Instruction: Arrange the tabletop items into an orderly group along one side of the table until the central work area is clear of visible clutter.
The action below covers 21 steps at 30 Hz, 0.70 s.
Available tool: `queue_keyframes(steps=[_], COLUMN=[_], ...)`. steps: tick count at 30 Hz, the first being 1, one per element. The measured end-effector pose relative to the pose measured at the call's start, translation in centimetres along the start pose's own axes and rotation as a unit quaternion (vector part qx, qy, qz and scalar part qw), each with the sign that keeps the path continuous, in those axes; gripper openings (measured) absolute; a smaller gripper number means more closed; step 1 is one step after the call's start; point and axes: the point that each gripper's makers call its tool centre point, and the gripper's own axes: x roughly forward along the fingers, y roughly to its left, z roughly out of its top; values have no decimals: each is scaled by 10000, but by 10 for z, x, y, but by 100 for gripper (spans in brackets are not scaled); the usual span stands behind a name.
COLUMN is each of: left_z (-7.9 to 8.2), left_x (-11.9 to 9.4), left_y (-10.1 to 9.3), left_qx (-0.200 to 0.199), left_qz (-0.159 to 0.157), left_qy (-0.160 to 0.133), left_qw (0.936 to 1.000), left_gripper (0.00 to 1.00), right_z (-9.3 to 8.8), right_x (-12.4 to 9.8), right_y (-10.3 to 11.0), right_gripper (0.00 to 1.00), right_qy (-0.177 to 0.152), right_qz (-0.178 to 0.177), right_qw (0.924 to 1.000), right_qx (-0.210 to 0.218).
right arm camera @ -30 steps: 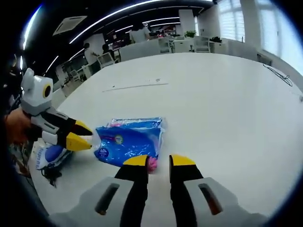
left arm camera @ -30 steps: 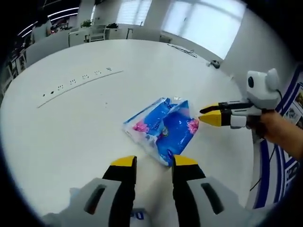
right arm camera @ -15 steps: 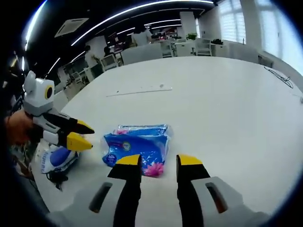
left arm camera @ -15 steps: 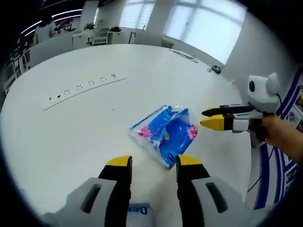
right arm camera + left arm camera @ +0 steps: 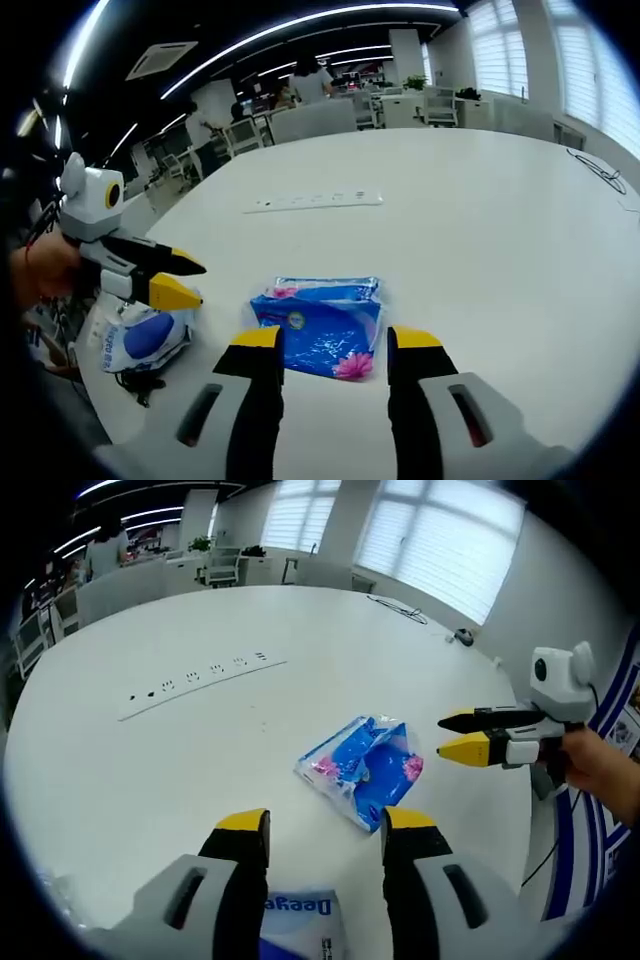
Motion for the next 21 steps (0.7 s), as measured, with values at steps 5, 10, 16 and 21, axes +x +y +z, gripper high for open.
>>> queue_keyframes(steps=[5,10,16,21], left_z=[1,1,2,3], left_x=[-9,-20,-36,-52], left_y=[4,8,13,21], left_qx=[1,-55,-152,-263], left_qz=[59,131,219,335], left_qy=[-48,-107,-223,-345], left_qw=[10000,9998,9994,9985], left_gripper=[47,48,51,54], right_z=[5,7,11,16], right_x=[-3,-6,-10,-11], right_y=[8,17,28,37], right_gripper=[42,43,43,43], right_qy=[-40,-48,-68,-99], right_qz=[73,134,212,279], right_qw=[10000,9999,9996,9993], right_qx=[-13,-85,-175,-243])
